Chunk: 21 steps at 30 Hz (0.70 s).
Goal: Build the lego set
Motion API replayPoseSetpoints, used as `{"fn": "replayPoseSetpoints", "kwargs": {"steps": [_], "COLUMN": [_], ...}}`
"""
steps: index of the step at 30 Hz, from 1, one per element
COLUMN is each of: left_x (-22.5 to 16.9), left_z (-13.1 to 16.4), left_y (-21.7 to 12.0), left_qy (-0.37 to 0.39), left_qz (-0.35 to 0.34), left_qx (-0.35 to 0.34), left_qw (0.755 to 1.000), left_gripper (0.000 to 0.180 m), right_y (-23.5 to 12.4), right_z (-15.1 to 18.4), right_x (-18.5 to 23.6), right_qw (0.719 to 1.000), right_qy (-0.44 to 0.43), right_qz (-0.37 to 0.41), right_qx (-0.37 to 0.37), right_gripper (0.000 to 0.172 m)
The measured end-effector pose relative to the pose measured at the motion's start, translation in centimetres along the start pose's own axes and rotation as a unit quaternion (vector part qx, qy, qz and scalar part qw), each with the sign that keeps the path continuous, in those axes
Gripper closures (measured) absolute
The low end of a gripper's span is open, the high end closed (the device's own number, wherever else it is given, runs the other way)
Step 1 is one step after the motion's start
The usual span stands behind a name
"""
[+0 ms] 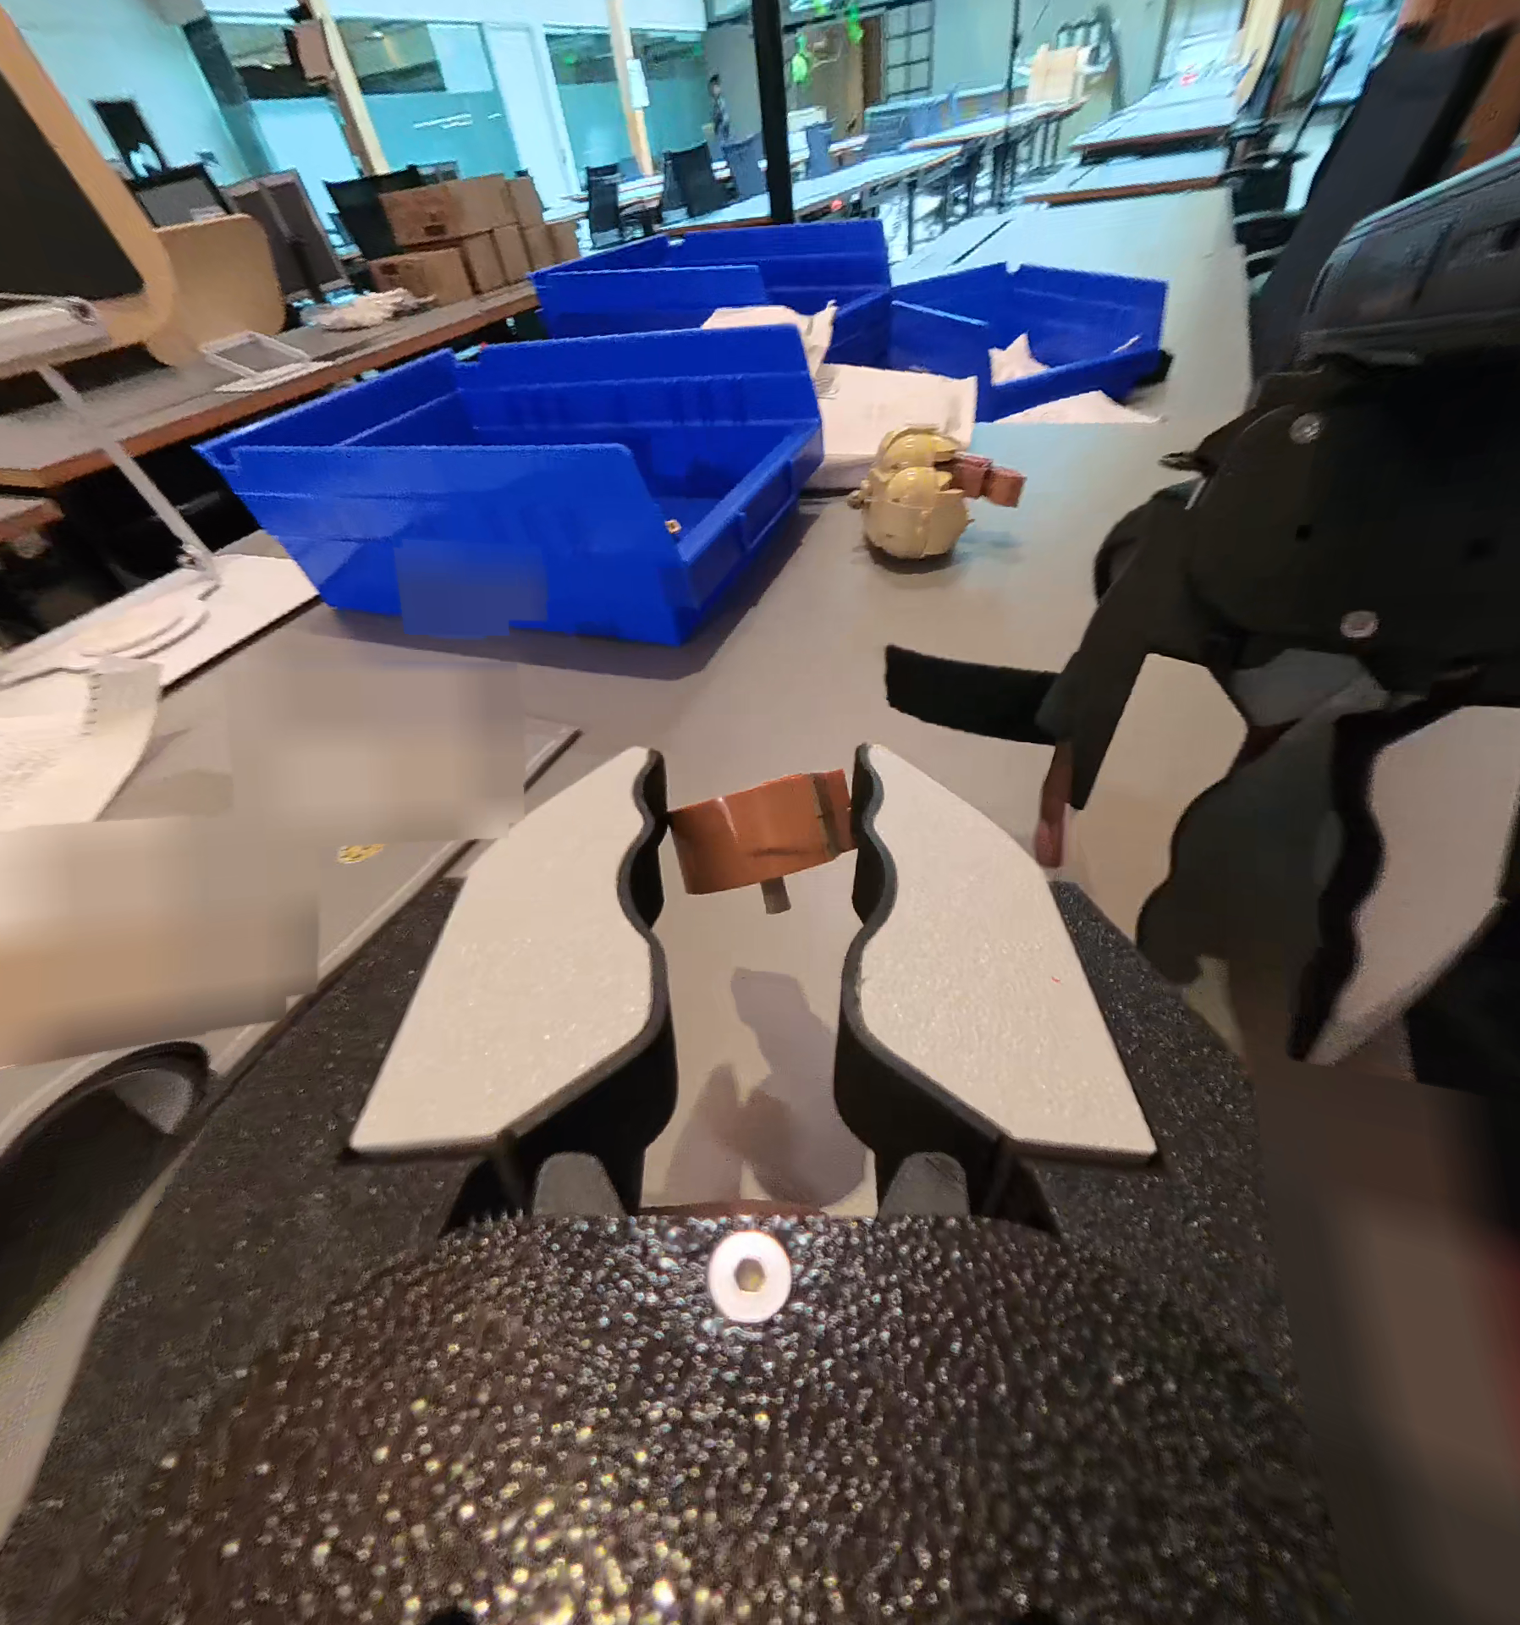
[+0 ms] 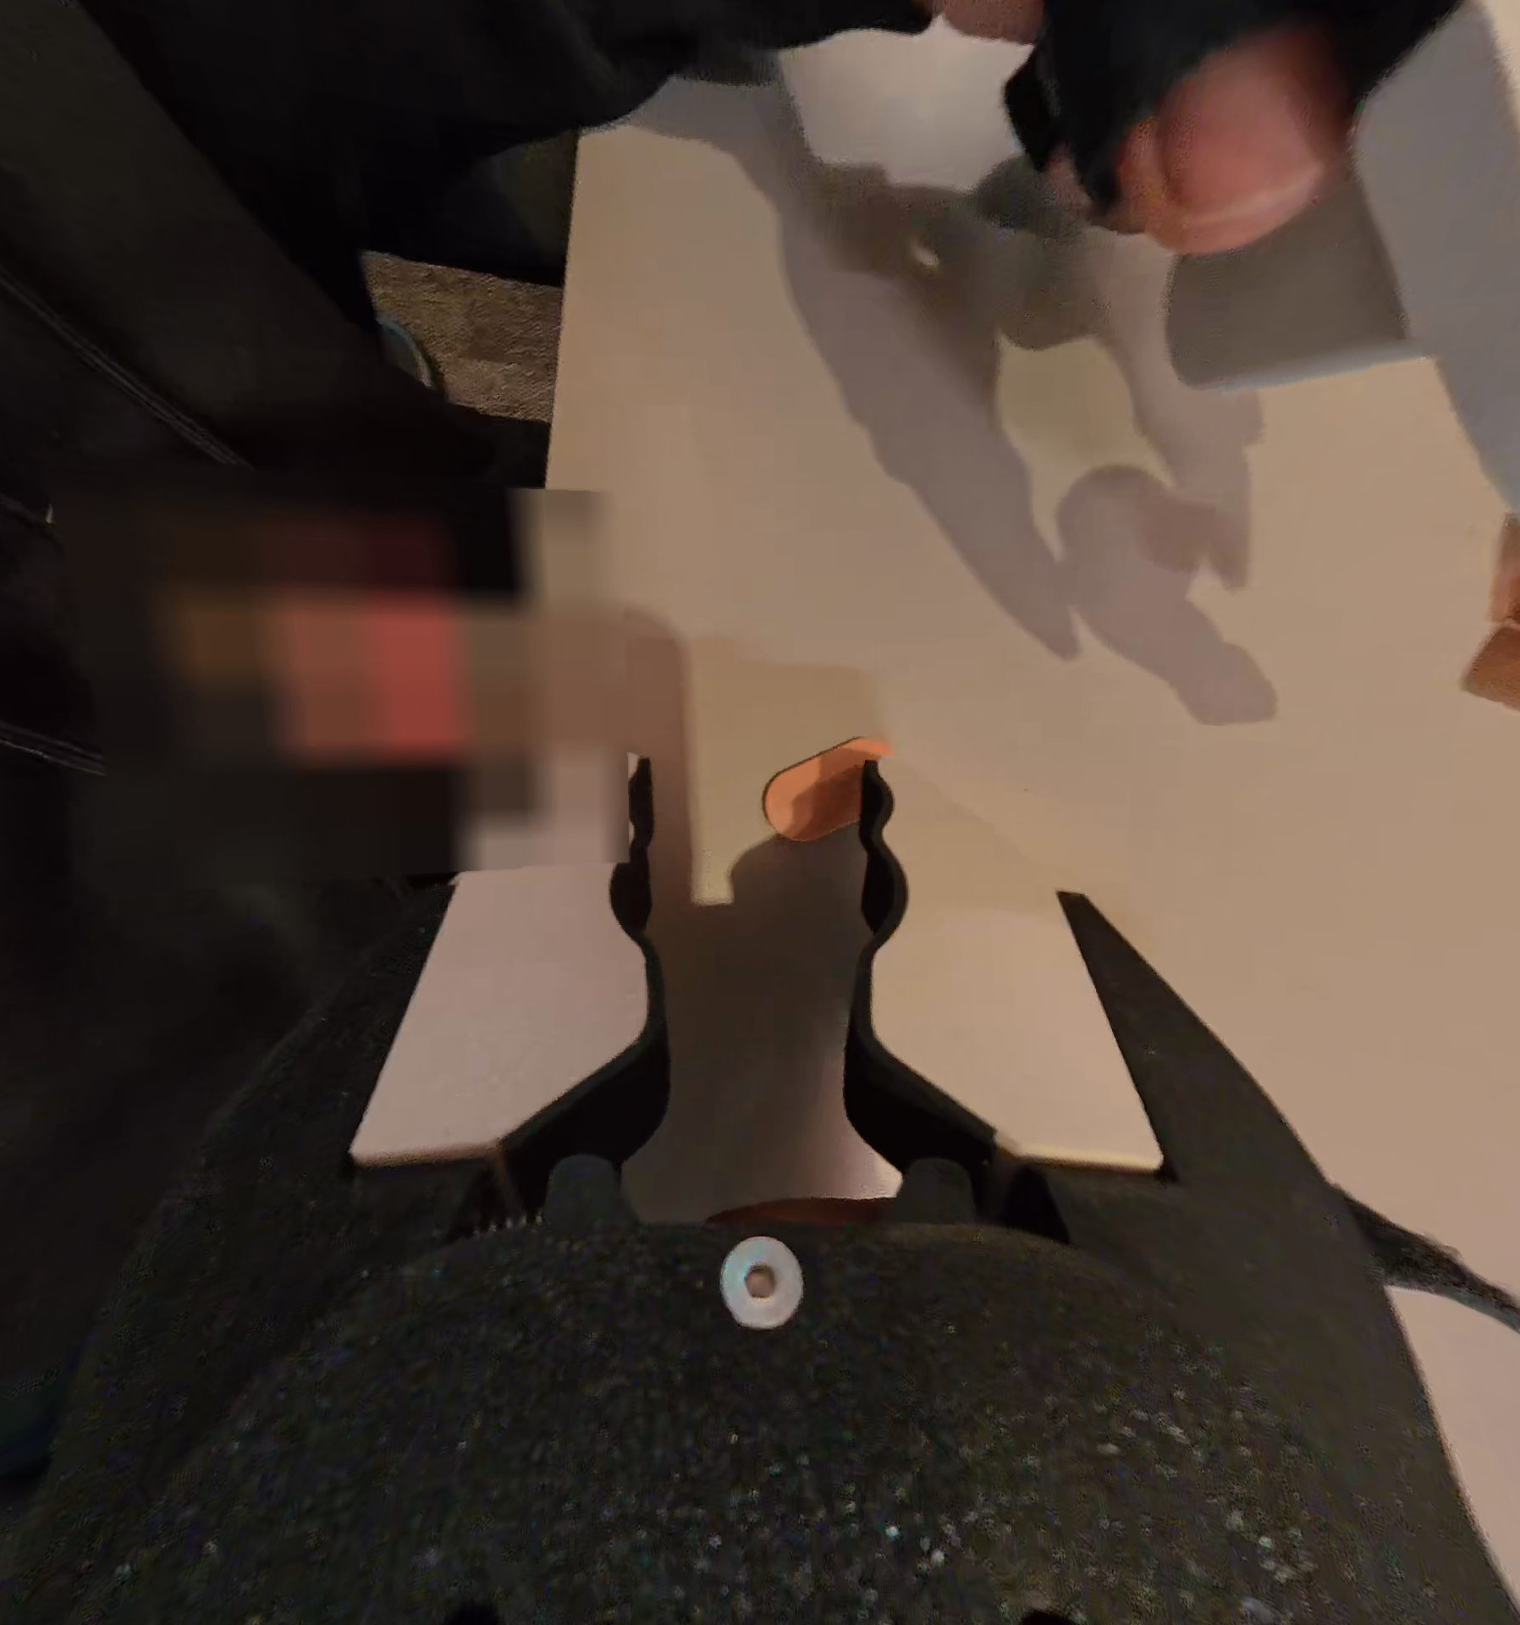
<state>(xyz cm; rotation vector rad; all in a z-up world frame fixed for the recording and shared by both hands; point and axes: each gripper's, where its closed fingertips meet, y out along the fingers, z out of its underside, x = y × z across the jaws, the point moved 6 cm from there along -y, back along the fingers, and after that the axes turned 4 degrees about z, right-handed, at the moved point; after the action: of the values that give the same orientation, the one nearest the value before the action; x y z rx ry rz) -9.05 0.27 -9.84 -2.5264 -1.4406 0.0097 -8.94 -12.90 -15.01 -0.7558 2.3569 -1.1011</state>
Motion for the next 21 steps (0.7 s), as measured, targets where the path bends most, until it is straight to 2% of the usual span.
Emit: {"fn": "replayPoseSetpoints", "kwargs": {"steps": [5,8,13,18,21], "left_x": [-0.4,-0.4,-0.8,-1.6,-1.8], "left_z": [0.1,0.0,0.6,0.7,0.8], "left_y": [-0.9,-1.2,-1.1,-0.9,-0.6], "left_qy": [-0.009,-0.015,-0.001,0.041,0.052], "left_qz": [0.012,0.010,0.000,-0.011,-0.016], "left_qx": [-0.030,-0.039,-0.022,-0.008,0.002], "left_qw": [0.999,0.999,1.000,0.999,0.999], "left_gripper": [0.141,0.141,0.141,0.141,0.141], "right_y": [-0.3,-0.1,0.2,0.2,0.2], "right_z": [-0.1,0.3,0.1,-0.2,-0.1], "right_x": [0.2,-0.2,0.6,1.1,1.0], "right_qw": [0.999,0.999,0.999,1.000,1.000], "right_qy": [-0.009,0.013,0.029,0.012,0.005], "right_qz": [0.044,0.027,-0.006,-0.016,-0.015], "right_qx": [-0.025,-0.017,-0.012,-0.018,-0.024], "right_gripper": [0.114,0.105,0.107,0.135,0.143]}}
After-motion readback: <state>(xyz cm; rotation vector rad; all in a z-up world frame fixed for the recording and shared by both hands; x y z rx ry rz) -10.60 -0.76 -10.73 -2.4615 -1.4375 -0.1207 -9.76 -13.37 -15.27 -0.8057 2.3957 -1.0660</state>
